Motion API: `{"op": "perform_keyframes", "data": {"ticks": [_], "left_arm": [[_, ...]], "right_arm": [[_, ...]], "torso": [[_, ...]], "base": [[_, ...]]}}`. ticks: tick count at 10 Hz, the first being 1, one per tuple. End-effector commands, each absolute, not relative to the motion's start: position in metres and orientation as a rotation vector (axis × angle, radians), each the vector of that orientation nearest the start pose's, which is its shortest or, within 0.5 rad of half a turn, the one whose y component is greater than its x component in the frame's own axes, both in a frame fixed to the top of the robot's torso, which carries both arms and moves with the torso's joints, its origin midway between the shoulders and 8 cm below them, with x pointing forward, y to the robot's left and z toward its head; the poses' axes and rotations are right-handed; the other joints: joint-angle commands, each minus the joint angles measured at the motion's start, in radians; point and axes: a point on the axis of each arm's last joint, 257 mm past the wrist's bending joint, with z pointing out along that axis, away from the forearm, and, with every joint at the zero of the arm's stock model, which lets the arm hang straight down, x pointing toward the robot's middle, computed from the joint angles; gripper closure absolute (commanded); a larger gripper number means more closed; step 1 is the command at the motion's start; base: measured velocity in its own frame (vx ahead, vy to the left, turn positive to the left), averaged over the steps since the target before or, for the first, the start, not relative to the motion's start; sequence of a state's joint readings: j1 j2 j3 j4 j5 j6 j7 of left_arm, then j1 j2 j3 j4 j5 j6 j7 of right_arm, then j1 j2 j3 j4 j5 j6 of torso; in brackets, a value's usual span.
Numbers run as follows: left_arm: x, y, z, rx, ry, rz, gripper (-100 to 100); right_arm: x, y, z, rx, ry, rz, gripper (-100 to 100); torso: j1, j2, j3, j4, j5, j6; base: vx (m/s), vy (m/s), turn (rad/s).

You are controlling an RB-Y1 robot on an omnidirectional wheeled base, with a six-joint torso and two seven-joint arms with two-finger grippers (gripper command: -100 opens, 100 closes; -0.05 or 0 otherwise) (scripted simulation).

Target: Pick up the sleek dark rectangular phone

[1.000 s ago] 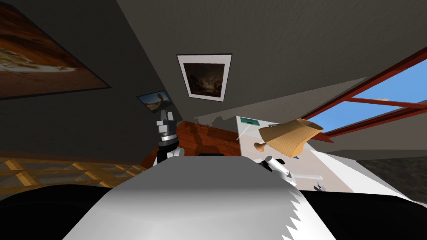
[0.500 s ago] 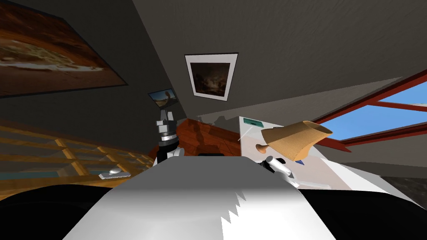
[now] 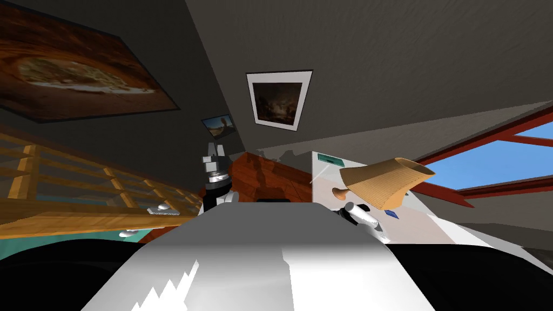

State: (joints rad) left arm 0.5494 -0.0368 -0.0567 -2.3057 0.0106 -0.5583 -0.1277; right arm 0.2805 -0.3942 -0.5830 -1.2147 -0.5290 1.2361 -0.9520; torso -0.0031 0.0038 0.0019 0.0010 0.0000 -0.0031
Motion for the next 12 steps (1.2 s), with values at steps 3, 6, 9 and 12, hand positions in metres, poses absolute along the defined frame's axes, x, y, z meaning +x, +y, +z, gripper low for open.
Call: {"op": "perform_keyframes", "data": {"ticks": [3, 6, 9, 12], "left_arm": [[0.327, 0.27, 0.031, -0.621, 0.577, -1.234, 0], [0.327, 0.27, 0.031, -0.621, 0.577, -1.234, 0], [0.327, 0.27, 0.031, -0.621, 0.577, -1.234, 0], [0.327, 0.27, 0.031, -0.621, 0.577, -1.234, 0]], "right_arm": [[0.109, -0.515, -0.525, -3.11, 0.382, -0.04, 100], [0.107, -0.507, -0.522, -3.097, 0.414, -0.036, 100], [0.106, -0.501, -0.521, -3.079, 0.481, -0.03, 100], [0.104, -0.494, -0.52, -3.056, 0.557, -0.021, 100]], "torso": [[0.0, 0.001, 0.001, 0.0, 0.0, 0.0], [-0.002, 0.001, 0.001, 0.0, -0.001, 0.001], [-0.001, -0.001, -0.001, -0.001, -0.001, 0.002], [-0.001, 0.002, 0.001, 0.0, -0.001, 0.001]], "base": [[-0.071, -0.02, 0.137], [-0.08, -0.028, 0.164], [-0.049, -0.014, 0.101], [-0.073, -0.015, 0.137]]}}
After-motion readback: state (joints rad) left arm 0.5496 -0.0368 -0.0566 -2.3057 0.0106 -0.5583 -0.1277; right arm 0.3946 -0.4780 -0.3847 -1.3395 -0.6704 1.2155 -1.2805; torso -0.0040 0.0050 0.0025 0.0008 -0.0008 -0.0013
